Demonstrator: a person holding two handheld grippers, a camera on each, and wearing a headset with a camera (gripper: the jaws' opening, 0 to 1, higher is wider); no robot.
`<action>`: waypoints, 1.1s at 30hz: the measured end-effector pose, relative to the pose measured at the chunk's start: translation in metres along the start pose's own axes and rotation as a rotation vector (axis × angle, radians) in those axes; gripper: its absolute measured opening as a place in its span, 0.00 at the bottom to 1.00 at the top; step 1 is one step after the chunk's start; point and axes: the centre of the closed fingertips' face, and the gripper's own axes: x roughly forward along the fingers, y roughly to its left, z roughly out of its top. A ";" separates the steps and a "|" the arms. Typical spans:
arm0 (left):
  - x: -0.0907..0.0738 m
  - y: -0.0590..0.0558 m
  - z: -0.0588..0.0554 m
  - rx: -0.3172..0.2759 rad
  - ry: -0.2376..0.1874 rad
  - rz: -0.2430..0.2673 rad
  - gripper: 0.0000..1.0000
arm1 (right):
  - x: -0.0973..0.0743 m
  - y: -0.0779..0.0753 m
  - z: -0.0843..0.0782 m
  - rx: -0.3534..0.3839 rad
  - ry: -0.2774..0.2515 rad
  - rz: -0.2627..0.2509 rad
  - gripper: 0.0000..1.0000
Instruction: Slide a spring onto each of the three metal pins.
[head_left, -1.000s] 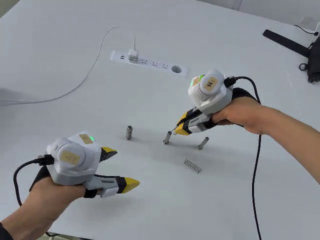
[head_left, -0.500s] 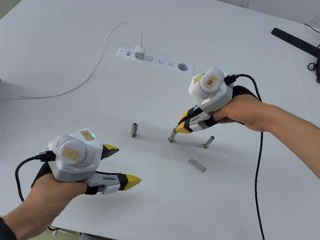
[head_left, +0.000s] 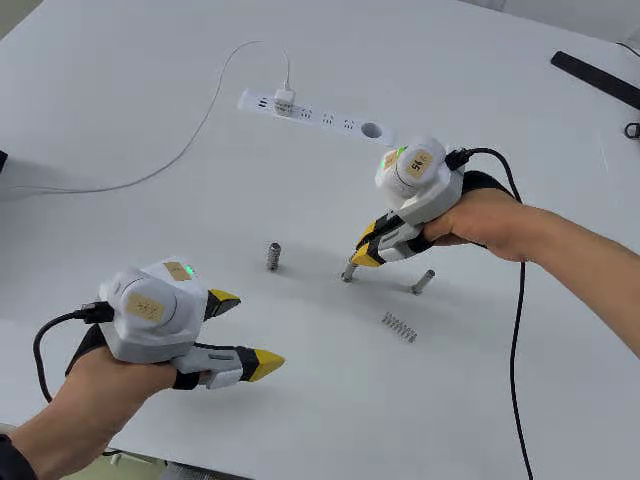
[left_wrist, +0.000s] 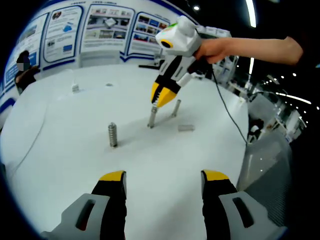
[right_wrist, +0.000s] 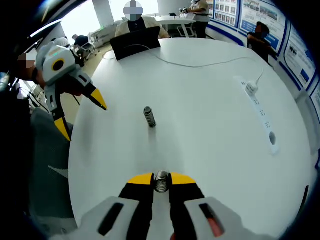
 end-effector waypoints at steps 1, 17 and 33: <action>0.000 0.000 0.000 0.000 0.000 -0.001 0.62 | 0.001 0.000 0.000 -0.001 0.001 0.001 0.13; 0.000 0.002 -0.001 -0.009 0.002 0.002 0.61 | 0.017 -0.002 -0.003 -0.037 0.027 0.006 0.13; -0.001 0.004 -0.005 -0.020 0.007 0.004 0.61 | 0.035 -0.003 -0.012 -0.067 0.065 0.019 0.13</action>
